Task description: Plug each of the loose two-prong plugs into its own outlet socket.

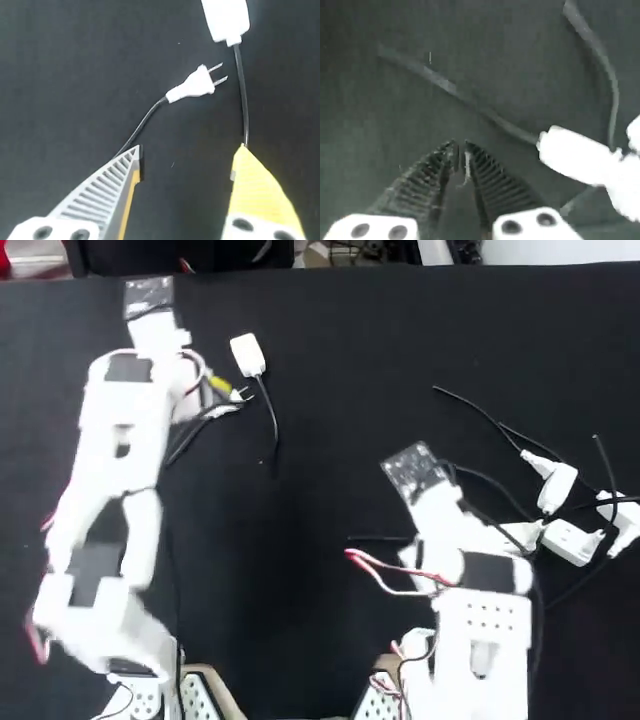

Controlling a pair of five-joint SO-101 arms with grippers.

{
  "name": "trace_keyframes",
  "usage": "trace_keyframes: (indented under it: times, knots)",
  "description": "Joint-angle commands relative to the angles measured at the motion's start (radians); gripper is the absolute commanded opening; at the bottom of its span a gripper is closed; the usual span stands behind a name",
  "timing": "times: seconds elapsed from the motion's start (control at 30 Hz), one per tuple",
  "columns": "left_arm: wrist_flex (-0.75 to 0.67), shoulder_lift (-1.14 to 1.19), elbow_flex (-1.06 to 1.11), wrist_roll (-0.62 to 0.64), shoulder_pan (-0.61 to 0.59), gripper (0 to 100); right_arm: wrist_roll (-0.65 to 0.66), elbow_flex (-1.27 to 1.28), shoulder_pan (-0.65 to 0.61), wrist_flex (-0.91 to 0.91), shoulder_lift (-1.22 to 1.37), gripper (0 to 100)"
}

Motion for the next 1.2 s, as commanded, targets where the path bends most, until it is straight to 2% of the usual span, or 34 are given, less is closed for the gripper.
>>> trace_keyframes:
  times: [0.0, 0.13, 0.3, 0.43, 0.63, 0.8, 0.93, 1.07, 1.17]
  knots:
    - [-0.008, 0.203, -0.295, 0.117, 0.018, 30, -0.143, -0.007, -0.140, -0.170, 0.147, 1.2]
    - [-0.006, 0.419, -0.547, 0.275, 0.041, 30, -0.278, -0.022, -0.256, -0.362, 0.378, 1.2]
    - [-0.008, 0.624, -0.842, 0.405, 0.076, 30, -0.292, -0.077, -0.249, -0.407, 0.607, 1.2]
    - [0.005, 0.756, -1.030, 0.393, 0.062, 29, -0.287, -0.079, -0.247, -0.462, 0.717, 1.2]
    - [0.104, 0.850, -1.247, 0.288, 0.042, 29, -0.285, -0.082, -0.249, -0.462, 0.734, 1.2]
    - [0.114, 0.891, -1.297, 0.138, 0.044, 29, -0.285, -0.079, -0.249, -0.457, 0.734, 1.2]
    - [0.126, 0.948, -1.279, 0.110, 0.062, 29, -0.285, -0.077, -0.249, -0.456, 0.734, 1.2]
    - [0.241, 0.965, -1.314, 0.110, 0.087, 30, -0.285, -0.077, -0.247, -0.456, 0.734, 1.2]
    - [0.379, 0.957, -1.432, 0.109, 0.101, 30, -0.285, -0.077, -0.247, -0.456, 0.734, 1.2]
